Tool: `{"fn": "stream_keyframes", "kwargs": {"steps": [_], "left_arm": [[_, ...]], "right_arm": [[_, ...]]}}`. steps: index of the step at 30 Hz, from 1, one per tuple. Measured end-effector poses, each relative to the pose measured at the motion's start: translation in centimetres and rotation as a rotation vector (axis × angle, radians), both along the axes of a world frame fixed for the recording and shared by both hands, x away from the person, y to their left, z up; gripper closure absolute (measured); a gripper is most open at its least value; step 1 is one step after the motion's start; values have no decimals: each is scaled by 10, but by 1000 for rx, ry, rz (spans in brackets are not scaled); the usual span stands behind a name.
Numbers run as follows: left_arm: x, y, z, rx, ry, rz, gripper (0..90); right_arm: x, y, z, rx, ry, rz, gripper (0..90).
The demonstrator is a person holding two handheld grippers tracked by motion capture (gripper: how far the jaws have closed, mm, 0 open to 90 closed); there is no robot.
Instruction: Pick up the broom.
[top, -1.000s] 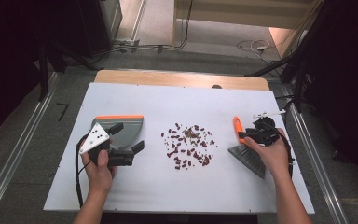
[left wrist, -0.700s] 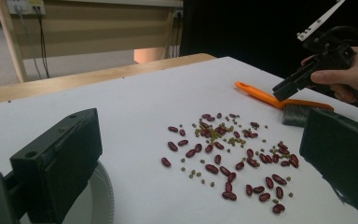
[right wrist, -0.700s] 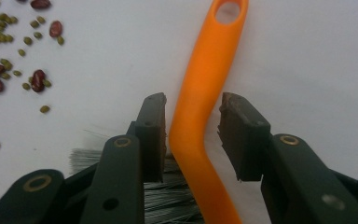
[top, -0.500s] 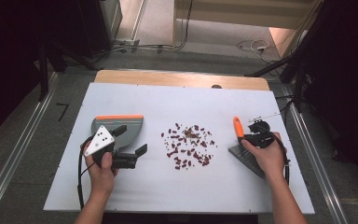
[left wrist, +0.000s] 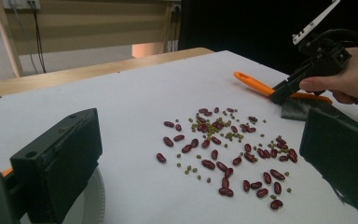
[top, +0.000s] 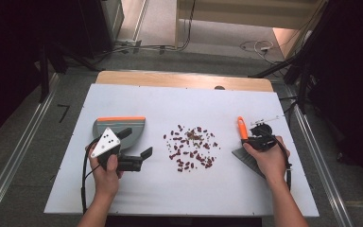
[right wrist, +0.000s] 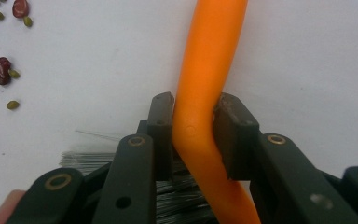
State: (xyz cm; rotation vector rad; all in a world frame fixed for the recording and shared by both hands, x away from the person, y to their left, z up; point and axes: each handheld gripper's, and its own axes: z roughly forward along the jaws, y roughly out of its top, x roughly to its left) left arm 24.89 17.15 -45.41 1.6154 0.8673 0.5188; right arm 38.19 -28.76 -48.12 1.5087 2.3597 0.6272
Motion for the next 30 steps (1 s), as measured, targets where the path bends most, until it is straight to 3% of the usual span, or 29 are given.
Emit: {"fn": "stream_keyframes", "kwargs": {"steps": [11, 12, 21, 30], "left_arm": [[1, 2, 1, -9, -5, -2, 0], [0, 3, 1, -9, -7, -1, 0], [-1, 3, 3, -11, -13, -1, 0], [-1, 1, 4, -11, -20, -5, 0]], "right_arm": [[-9, -6, -1, 62, -78, -7, 674], [-12, -9, 0, 88, -101, -3, 674], [-28, -18, 8, 134, -251, -10, 676], [-43, -36, 20, 230, -403, -58, 682]]}}
